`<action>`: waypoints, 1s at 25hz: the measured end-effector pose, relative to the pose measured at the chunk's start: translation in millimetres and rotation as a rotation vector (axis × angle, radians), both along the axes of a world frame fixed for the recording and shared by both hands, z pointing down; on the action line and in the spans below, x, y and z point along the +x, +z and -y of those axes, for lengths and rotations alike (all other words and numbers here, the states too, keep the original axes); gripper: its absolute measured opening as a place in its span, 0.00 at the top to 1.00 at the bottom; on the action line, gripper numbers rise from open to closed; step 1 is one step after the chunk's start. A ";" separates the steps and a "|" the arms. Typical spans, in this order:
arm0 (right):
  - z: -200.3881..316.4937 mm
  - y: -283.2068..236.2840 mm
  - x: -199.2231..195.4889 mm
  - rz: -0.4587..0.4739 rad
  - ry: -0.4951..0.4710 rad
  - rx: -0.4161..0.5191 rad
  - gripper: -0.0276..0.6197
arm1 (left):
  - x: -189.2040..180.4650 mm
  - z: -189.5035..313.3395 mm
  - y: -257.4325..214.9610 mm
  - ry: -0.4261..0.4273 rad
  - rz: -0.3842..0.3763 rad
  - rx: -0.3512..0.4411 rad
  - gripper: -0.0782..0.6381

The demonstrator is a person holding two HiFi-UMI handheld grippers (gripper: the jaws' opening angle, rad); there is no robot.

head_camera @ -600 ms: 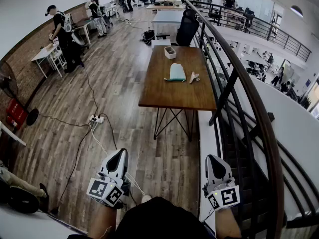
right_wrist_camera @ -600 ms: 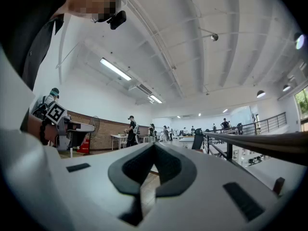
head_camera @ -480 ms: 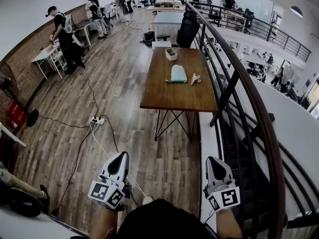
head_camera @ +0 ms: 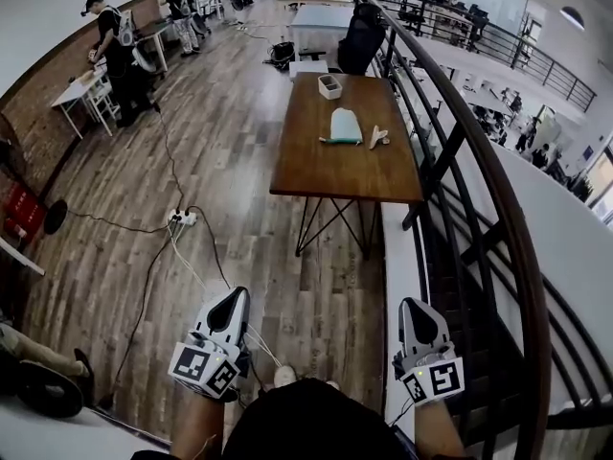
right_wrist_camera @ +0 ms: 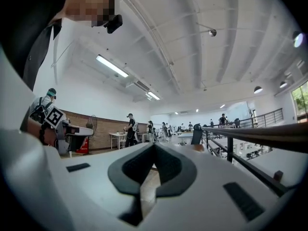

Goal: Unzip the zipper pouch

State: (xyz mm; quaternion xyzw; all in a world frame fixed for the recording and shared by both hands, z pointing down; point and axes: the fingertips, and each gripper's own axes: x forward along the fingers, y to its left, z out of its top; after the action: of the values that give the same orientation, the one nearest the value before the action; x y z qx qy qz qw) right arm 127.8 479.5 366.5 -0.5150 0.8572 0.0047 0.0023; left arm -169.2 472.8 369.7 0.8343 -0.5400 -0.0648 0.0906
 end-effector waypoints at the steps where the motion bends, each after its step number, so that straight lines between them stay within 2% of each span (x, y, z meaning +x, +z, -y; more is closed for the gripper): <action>1: 1.5 -0.2 -1.8 0.003 0.004 0.002 0.97 | -1.4 1.2 0.6 0.003 0.005 -0.002 0.87; 7: 10.5 0.8 -9.6 0.006 0.026 -0.005 0.96 | -15.6 10.1 2.5 0.007 0.012 -0.004 0.87; 10: 14.4 -8.5 -12.8 0.039 0.037 0.029 0.94 | -24.0 14.6 -0.6 0.004 0.019 0.017 0.87; 11: 15.7 -13.2 -14.8 0.056 0.038 0.045 0.82 | -27.3 16.4 -2.3 0.000 0.022 0.027 0.87; 12: 17.3 -17.4 -17.3 0.070 0.040 0.058 0.67 | -30.9 18.5 -4.2 -0.002 0.022 0.035 0.81; 13: 19.1 -20.6 -19.6 0.079 0.048 0.069 0.58 | -34.6 20.7 -5.7 -0.003 0.020 0.039 0.66; 14: 20.7 -22.4 -21.9 0.082 0.060 0.075 0.54 | -38.4 22.8 -6.9 -0.004 0.017 0.041 0.58; 20: 18.2 -20.0 -37.5 0.084 0.101 0.062 0.48 | -50.0 25.3 -8.8 0.032 0.029 0.059 0.56; 24: 14.8 -26.0 -46.8 0.098 0.138 0.062 0.34 | -62.7 24.7 -10.5 0.041 0.040 0.070 0.53; 25: 14.2 -28.4 -49.9 0.104 0.143 0.060 0.34 | -66.7 25.3 -10.0 0.045 0.044 0.067 0.53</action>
State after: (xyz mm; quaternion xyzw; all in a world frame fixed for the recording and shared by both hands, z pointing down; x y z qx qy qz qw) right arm 77.9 465.3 338.2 -0.5740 0.8165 0.0040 0.0619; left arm -235.8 447.5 359.7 0.8499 -0.5206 -0.0626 0.0522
